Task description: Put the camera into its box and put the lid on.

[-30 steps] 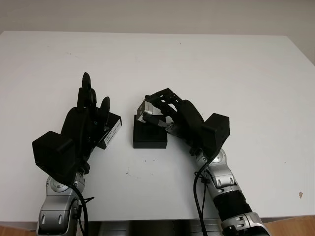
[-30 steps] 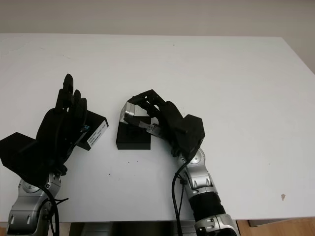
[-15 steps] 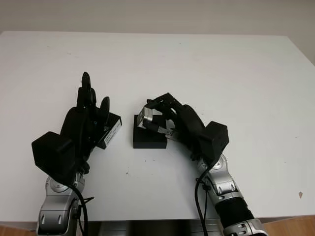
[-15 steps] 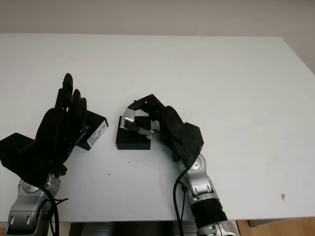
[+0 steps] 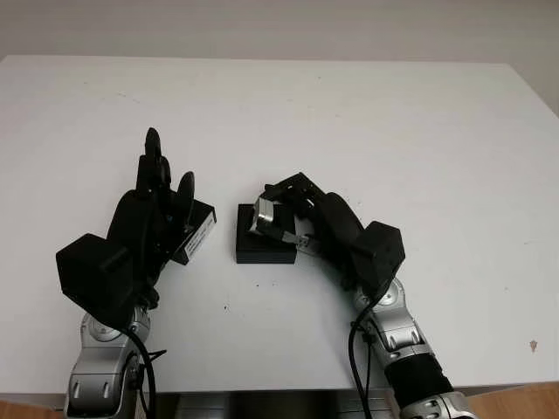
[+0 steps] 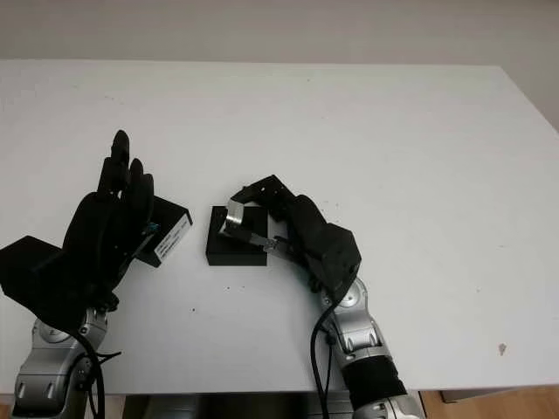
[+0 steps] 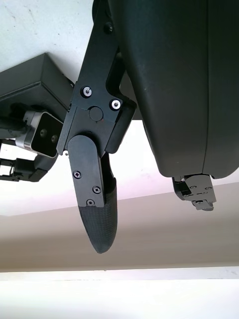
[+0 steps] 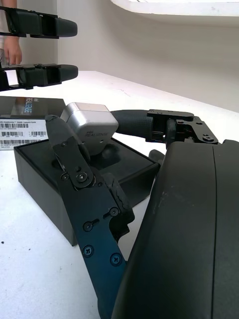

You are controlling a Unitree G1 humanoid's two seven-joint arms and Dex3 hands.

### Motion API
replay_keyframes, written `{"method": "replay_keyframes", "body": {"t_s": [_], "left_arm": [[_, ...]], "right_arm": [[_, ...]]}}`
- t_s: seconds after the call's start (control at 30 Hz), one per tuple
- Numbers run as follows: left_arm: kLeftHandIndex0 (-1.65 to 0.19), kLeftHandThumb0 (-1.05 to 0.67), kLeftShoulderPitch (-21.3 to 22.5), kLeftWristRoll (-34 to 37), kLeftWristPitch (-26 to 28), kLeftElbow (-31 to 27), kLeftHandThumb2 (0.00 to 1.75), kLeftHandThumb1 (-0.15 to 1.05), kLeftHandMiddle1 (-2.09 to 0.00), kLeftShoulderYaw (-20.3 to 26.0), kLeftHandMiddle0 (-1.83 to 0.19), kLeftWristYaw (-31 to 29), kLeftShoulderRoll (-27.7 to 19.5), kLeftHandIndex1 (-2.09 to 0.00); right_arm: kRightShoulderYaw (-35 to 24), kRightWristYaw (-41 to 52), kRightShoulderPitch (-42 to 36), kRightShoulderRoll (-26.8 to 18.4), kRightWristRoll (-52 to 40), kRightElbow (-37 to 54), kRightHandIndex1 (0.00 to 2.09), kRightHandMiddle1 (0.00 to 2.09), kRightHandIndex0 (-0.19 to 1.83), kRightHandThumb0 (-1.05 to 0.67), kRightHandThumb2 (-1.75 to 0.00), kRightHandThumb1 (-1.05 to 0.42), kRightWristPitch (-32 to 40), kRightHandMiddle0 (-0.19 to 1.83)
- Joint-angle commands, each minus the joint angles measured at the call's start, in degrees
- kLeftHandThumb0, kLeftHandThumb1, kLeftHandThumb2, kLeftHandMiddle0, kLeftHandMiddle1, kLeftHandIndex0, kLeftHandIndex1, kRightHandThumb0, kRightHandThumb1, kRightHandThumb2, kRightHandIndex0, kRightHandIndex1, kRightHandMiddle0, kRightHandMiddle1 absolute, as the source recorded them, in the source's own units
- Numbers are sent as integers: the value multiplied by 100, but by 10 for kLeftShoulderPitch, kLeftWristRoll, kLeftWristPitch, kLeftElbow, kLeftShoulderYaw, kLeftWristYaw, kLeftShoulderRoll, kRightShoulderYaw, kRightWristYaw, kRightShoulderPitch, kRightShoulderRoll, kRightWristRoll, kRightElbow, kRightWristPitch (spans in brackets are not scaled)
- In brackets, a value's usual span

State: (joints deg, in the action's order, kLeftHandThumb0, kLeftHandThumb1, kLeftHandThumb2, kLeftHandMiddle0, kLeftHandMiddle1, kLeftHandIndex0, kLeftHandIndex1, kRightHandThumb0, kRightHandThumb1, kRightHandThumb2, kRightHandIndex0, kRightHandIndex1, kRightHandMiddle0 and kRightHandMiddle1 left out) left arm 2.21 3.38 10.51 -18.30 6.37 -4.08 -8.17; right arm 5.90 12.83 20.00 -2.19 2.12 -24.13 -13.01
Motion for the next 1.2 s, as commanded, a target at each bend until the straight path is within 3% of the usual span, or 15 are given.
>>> {"method": "replay_keyframes", "body": {"t_s": [0.0,0.83,1.17], "left_arm": [[19,-72,-4,1,-7,2,57,105,0,0,19,-2,0,0],[19,-72,-1,2,-10,7,57,105,0,0,19,-1,1,0],[19,-72,0,-1,-11,7,57,105,0,-1,19,2,1,0]], "right_arm": [[-1,1,2,0,-2,-10,41,157,18,-48,-5,-101,-6,28],[5,14,14,1,-1,-41,42,159,16,-48,-5,-101,-22,28],[43,-1,19,-55,97,-25,45,160,15,-48,-5,-101,-55,27]]}}
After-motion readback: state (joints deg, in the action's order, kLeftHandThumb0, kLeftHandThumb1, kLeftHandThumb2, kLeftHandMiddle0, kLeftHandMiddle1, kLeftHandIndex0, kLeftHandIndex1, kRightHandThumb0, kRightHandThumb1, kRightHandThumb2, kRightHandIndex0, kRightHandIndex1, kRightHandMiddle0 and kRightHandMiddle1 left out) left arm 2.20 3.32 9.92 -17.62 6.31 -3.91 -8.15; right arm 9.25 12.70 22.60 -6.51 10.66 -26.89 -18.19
